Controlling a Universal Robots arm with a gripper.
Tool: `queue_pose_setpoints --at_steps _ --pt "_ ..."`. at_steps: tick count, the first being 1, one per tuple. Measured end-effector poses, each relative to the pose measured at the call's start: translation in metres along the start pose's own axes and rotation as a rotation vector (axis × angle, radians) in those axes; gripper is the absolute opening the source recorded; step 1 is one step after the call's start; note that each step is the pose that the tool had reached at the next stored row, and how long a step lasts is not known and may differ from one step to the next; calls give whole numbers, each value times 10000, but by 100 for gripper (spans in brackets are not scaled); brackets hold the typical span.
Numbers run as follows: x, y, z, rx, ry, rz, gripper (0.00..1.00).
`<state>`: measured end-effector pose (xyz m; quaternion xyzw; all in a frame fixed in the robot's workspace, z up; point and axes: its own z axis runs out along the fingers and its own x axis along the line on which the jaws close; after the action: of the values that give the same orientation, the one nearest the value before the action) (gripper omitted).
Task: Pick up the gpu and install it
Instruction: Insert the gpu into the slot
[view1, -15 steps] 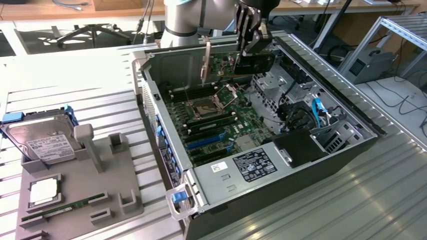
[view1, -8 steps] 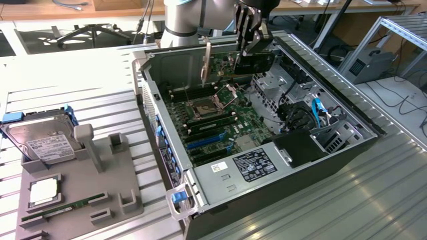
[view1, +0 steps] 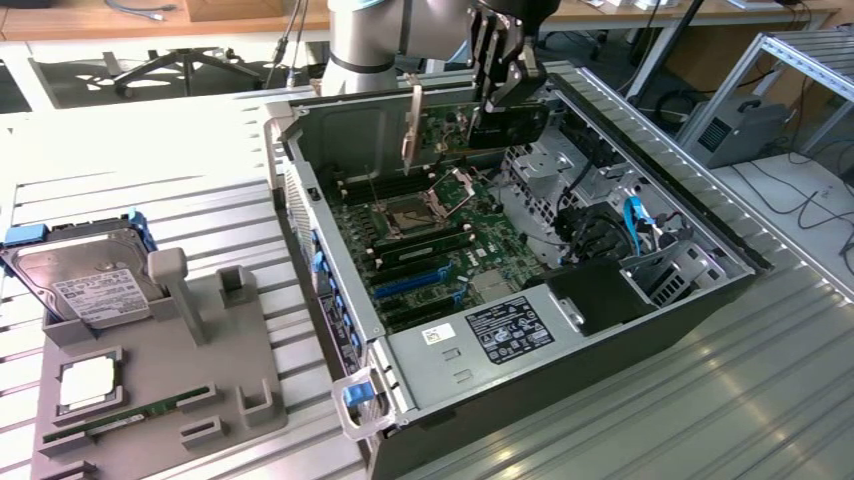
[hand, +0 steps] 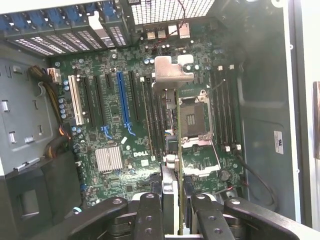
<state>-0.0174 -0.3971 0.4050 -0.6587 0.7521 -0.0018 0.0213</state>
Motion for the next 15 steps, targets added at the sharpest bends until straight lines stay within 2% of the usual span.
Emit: queue_pose_setpoints --at_steps 15 --pt "0 0 0 -8 -8 -272 27"
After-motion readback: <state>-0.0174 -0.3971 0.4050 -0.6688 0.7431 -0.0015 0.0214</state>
